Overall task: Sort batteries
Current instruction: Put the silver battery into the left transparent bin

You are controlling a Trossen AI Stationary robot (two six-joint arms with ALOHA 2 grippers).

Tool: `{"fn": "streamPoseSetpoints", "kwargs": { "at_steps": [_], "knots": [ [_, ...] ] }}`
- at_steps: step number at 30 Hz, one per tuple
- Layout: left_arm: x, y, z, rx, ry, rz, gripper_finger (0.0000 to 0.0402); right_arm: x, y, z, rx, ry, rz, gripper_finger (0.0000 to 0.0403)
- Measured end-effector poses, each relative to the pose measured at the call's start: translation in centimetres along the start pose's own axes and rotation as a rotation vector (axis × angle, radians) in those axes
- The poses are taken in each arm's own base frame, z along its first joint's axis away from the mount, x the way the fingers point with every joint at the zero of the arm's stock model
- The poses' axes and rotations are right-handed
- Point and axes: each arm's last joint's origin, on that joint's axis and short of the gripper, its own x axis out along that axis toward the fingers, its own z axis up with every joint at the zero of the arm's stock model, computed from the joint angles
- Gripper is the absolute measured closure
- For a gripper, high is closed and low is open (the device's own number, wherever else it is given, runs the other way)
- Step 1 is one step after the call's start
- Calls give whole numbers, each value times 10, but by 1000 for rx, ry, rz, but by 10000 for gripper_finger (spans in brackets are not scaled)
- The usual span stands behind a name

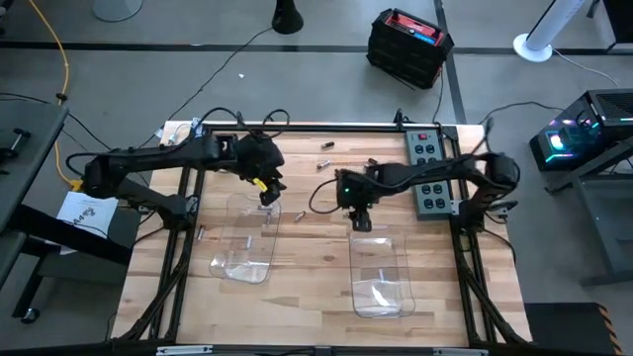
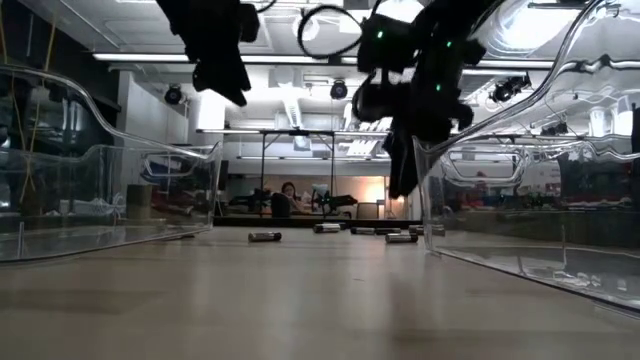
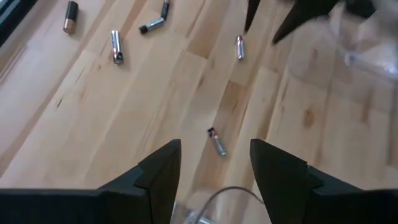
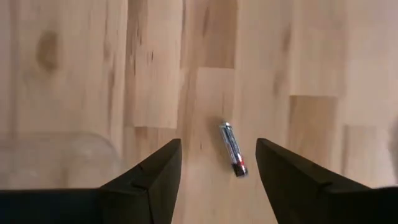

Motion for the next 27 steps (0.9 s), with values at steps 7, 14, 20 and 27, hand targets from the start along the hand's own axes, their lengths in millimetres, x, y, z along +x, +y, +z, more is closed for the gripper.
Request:
{"fn": "streamPoseSetpoints", "kwargs": {
  "at_steps": [7,14,20,27],
  "knots": [
    [-13,-7,-3,-16,-39,-1,217,29,-2,-3,-35,74,41,204],
    [-14,-11,-4,-4,-43,0,217,31,-4,-3,-10,70,-9,204],
    [-14,-10,-3,12,-50,16,217,28,-4,-3,-6,70,-22,204],
    [-14,-10,-3,20,-50,18,218,26,-4,-2,10,76,-25,204]
  ]
}}
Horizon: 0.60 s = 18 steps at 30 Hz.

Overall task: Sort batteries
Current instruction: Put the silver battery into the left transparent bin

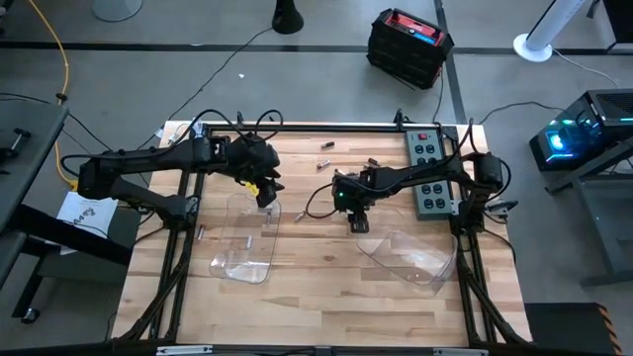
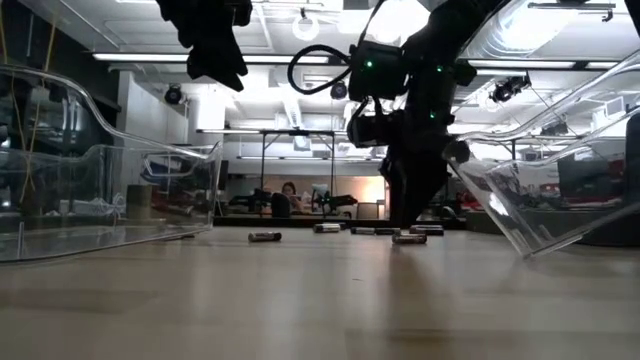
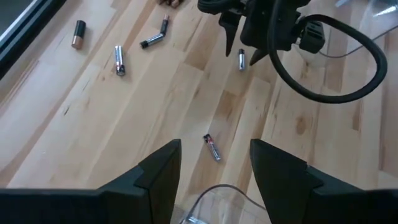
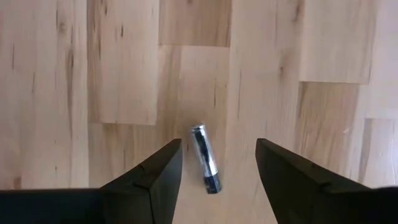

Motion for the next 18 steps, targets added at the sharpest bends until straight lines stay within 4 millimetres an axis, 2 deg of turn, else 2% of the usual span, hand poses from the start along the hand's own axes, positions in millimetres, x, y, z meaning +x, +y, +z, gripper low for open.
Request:
{"fn": "streamPoseSetpoints", "kwargs": {
  "at_steps": [9,13,18],
  "knots": [
    [0,0,0,1,0,2,218,-25,-3,24,-3,-55,21,204],
    [0,0,0,1,0,2,218,-27,-6,21,7,-12,27,204],
    [0,0,0,1,0,2,218,-14,-6,7,15,33,29,204]
  ]
}}
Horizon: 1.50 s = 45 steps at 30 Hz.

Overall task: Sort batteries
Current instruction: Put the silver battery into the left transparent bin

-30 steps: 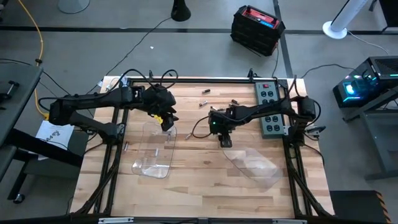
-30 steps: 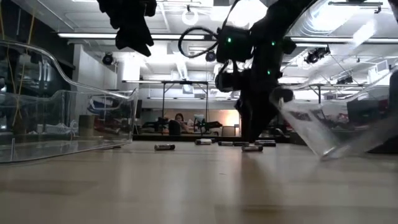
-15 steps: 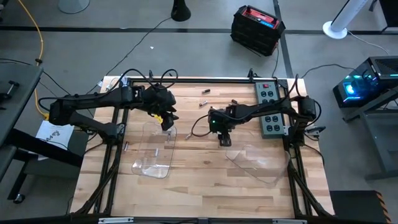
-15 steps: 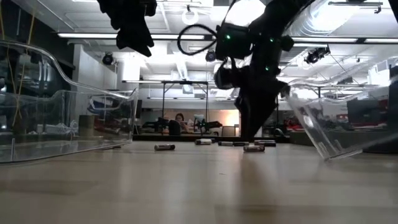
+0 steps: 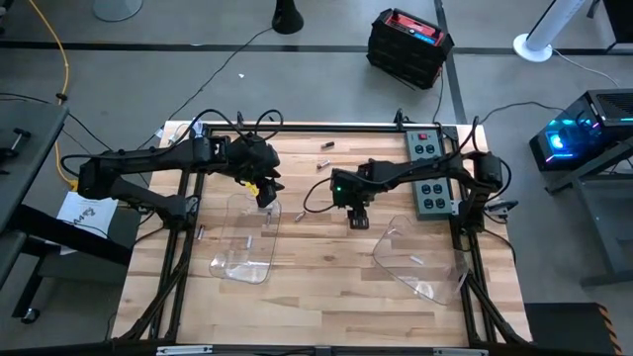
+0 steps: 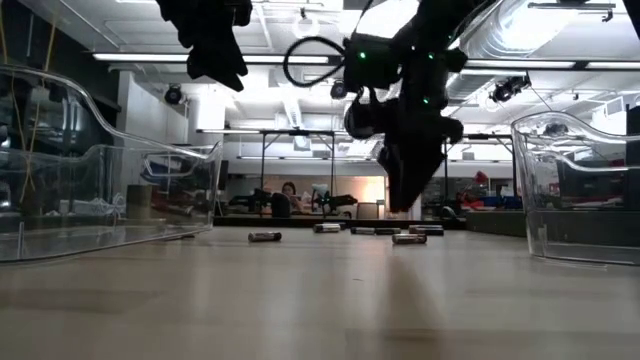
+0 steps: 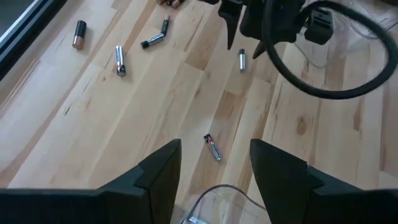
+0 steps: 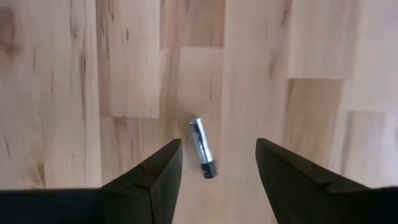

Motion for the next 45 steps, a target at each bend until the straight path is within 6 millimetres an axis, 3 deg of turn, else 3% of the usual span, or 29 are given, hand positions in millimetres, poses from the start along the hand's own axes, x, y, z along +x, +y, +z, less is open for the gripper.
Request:
{"fn": "streamPoseSetpoints", "kwargs": {
  "at_steps": [10,13,17,22,26,31,34,40,45],
  "knots": [
    [0,0,0,0,5,1,218,34,8,-7,-75,74,-49,224],
    [-3,1,-3,0,18,4,218,45,11,-8,-102,108,-63,273],
    [-14,2,-7,-1,17,5,218,47,12,-5,-109,115,-77,379],
    [-36,5,-8,-8,-72,56,218,16,-1,13,-81,66,-168,391],
    [-52,10,-10,-23,-146,132,218,-50,-8,21,0,-16,-184,395],
    [-62,12,-12,-30,-188,179,218,-117,13,4,133,-90,-84,398],
    [-62,12,-12,-31,-193,182,218,-149,36,-21,250,-44,19,398],
    [-60,12,-8,-32,-210,179,218,-161,92,-62,375,101,175,398],
    [-60,11,-4,-26,-249,170,218,-125,127,-81,407,188,222,397]
  ]
}}
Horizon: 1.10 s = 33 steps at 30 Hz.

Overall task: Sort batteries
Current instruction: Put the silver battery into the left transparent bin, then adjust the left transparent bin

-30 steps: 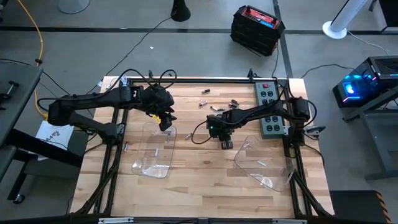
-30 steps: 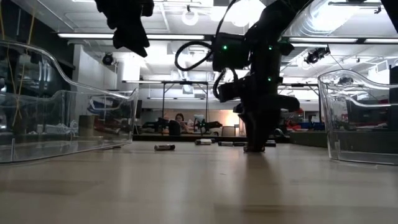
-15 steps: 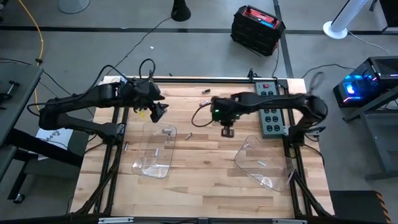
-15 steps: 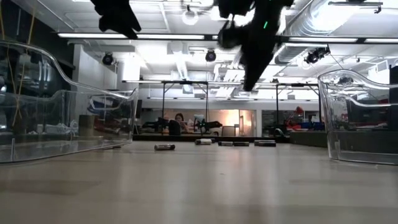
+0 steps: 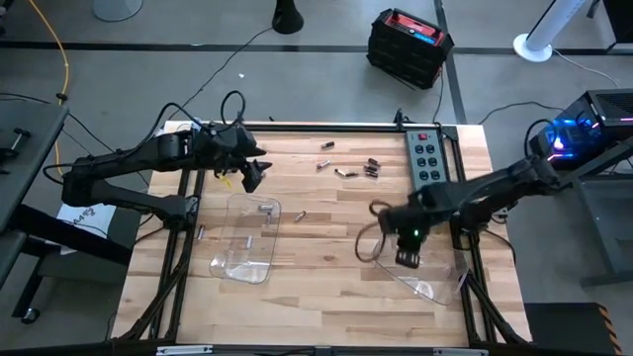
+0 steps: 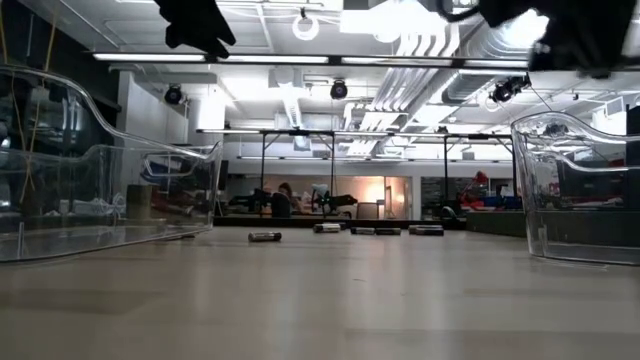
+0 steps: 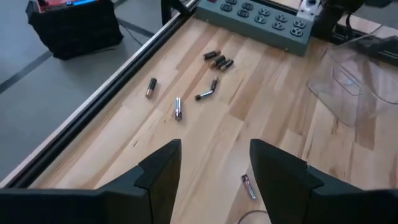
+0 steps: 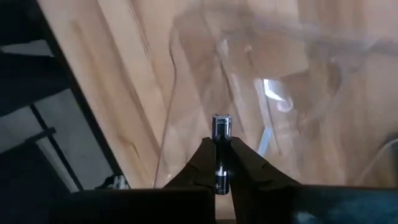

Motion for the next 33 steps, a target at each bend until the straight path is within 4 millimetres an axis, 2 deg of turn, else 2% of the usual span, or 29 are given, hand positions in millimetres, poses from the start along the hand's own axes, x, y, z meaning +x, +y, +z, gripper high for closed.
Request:
{"fn": "streamPoseSetpoints", "kwargs": {
  "at_steps": [4,6,10,15,19,23,26,30,33],
  "knots": [
    [0,0,0,16,-3,-2,218,29,-4,-4,98,-5,-47,363],
    [0,0,0,17,1,-2,218,35,-8,-3,138,-10,-40,333],
    [-2,1,-3,33,28,2,218,34,-12,0,130,-19,-43,267],
    [-4,3,-13,55,140,19,218,14,-16,12,65,-49,-23,214],
    [-13,6,-21,-51,267,31,218,-17,-19,30,13,-161,24,211],
    [-19,7,-34,-192,415,24,218,-53,-22,58,-110,-449,44,229],
    [-17,4,-47,-279,521,6,218,-71,-31,83,-160,-656,42,249],
    [-7,-4,-66,-341,625,-13,218,-72,-50,120,-170,-804,63,268],
    [-1,-8,-79,-364,675,12,218,-61,-58,150,-190,-872,136,272]
  ]
}}
